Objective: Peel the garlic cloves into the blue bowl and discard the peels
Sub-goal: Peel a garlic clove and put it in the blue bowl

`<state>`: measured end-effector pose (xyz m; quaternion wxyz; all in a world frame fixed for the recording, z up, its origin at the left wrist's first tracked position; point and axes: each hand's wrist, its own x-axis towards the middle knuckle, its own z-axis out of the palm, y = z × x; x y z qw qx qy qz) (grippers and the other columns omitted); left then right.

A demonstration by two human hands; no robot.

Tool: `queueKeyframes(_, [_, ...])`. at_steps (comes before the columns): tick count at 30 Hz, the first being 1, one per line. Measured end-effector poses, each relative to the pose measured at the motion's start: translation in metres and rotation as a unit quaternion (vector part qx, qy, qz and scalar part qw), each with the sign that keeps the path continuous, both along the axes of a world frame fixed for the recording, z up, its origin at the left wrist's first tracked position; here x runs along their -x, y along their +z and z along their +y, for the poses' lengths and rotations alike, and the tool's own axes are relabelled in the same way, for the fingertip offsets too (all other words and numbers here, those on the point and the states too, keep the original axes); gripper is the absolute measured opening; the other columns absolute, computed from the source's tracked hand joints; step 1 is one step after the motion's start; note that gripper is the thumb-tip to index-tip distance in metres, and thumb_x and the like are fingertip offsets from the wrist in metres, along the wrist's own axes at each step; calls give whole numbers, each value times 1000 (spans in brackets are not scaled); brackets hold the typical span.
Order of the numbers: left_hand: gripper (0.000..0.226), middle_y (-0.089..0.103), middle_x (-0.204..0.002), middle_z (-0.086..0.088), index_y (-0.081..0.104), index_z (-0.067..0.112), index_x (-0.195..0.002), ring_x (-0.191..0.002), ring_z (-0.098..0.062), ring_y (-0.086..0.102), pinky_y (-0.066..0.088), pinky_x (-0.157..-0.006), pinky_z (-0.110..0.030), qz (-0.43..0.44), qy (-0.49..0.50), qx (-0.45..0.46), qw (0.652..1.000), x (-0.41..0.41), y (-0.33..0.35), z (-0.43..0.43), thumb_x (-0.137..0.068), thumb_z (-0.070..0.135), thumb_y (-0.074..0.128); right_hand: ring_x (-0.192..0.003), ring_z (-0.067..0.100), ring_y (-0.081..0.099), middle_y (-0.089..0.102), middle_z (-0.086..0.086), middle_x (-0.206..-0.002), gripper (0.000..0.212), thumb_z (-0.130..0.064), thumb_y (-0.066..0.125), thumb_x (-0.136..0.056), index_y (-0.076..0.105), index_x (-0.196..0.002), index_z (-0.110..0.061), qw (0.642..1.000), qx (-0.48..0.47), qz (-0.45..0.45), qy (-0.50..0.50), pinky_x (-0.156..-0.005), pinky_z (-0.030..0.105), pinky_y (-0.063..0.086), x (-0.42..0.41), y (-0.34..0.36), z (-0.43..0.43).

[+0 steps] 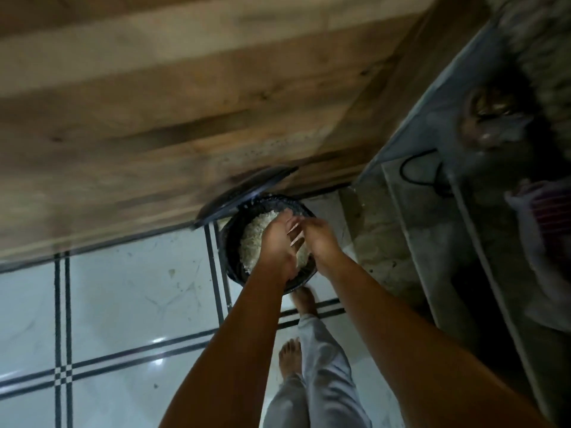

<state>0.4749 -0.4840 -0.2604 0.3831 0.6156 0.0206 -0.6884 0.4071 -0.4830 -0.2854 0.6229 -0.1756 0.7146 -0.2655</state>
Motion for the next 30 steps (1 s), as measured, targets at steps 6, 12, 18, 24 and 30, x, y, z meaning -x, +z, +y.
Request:
queueKeyframes(6, [34,57,-121,-8,49,8,-129,-108,-23,55,44,-88,-32,-28,-96,111,989,27,141,31,-100,23,41,-90,23,61,63,11,-103,18,-10,49,-94,59,-109,-8,974,112,-72,-182,-63,25,49,57,167,41])
queueKeyframes(12, [11,62,-85,1,58,16,-97,-73,-15,58,46,-64,-27,-45,-224,218,949,126,263,84,-94,23,50,-74,19,60,64,3,-85,16,-15,43,-97,59,-96,-13,917,242,-55,-313,-68,30,49,149,291,134])
queueKeyframes(18, [17,58,-74,-1,54,16,-78,-60,-14,52,39,-50,-23,-18,-367,328,870,247,323,180,-95,15,48,-62,18,54,60,6,-78,16,-12,43,-95,58,-96,-6,829,293,2,-477,-57,27,42,252,352,272])
queueKeyframes(24, [14,57,-75,-2,56,12,-85,-57,-13,51,38,-49,-23,59,-522,332,783,350,340,315,-94,17,47,-63,19,58,62,7,-80,14,-14,48,-94,60,-97,-8,751,297,39,-588,-59,29,46,333,361,412])
queueKeyframes(30, [11,59,-75,0,57,15,-84,-56,-12,52,40,-51,-24,89,-605,311,728,420,328,421,-92,18,50,-58,15,57,61,5,-73,8,-9,54,-91,61,-88,-9,752,260,121,-593,-52,24,46,394,344,530])
